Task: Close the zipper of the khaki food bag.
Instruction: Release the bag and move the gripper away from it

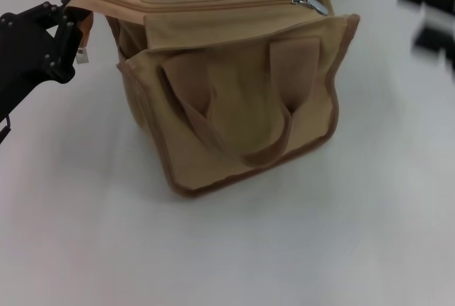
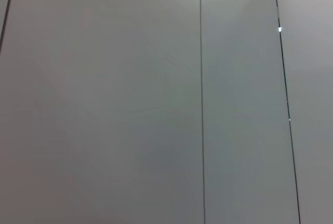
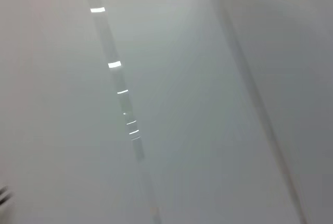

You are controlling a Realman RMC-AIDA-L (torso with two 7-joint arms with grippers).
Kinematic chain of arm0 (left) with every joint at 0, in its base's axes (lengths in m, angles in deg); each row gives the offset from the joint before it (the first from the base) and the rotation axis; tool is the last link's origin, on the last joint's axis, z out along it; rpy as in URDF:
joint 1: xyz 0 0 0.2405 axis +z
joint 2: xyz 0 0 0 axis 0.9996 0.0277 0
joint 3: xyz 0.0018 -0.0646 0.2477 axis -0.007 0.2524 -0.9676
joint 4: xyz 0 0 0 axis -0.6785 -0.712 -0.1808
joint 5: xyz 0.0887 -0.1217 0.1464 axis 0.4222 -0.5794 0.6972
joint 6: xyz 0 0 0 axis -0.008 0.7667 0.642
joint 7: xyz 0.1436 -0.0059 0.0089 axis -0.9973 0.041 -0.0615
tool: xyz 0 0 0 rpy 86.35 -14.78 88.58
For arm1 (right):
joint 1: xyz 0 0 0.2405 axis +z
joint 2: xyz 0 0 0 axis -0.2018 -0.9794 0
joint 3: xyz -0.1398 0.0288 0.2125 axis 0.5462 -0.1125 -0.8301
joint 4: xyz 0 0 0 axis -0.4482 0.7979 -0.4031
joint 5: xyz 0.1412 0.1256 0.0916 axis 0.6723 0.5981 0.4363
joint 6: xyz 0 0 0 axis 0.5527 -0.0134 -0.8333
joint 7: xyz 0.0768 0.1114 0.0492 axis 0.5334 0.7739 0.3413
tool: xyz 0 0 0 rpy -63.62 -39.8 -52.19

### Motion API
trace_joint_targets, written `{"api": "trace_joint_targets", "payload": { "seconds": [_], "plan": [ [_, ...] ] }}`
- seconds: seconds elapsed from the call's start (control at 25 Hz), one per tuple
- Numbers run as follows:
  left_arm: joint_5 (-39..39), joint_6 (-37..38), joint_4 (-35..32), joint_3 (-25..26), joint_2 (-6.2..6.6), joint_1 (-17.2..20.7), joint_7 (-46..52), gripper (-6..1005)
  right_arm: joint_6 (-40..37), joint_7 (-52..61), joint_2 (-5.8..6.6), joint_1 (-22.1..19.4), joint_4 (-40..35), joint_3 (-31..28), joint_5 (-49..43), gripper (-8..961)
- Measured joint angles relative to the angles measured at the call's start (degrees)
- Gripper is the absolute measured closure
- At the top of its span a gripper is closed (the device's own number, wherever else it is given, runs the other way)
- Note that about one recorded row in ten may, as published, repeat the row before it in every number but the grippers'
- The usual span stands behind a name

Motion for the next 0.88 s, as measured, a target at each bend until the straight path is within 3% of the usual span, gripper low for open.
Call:
{"api": "trace_joint_targets", "payload": {
  "seconds": [0.12,0.2,0.28,0.4,0.6,0.88],
  "plan": [
    [0.04,-0.63,0.0,-0.04,0.06,-0.02,1.24,982,-2.82,-6.53,-0.54,-1.28,1.44,0.65,-3.94,300],
    [0.18,-1.21,0.0,-0.22,0.13,0.13,2.38,982,-2.74,-13.57,-2.08,-2.74,2.38,0.81,-11.64,267],
    [0.26,-1.23,0.0,-0.29,0.14,0.24,2.48,982,-1.88,-15.49,-2.71,-3.15,2.42,0.75,-14.44,234],
    [0.43,-1.24,-0.03,-0.38,0.17,0.5,3.89,982,3.6,-20.58,-4.74,-4.57,2.49,0.64,-22.95,185],
    [0.53,-1.4,-0.34,-0.44,0.27,0.56,5.25,982,8.92,-24.0,-5.26,-5.06,4.3,0.72,-27.18,185],
    [0.75,-1.45,-0.81,-0.61,0.33,0.64,6.33,982,9.76,-24.9,-5.22,-5.1,5.4,0.29,-27.43,185]
  ]
}}
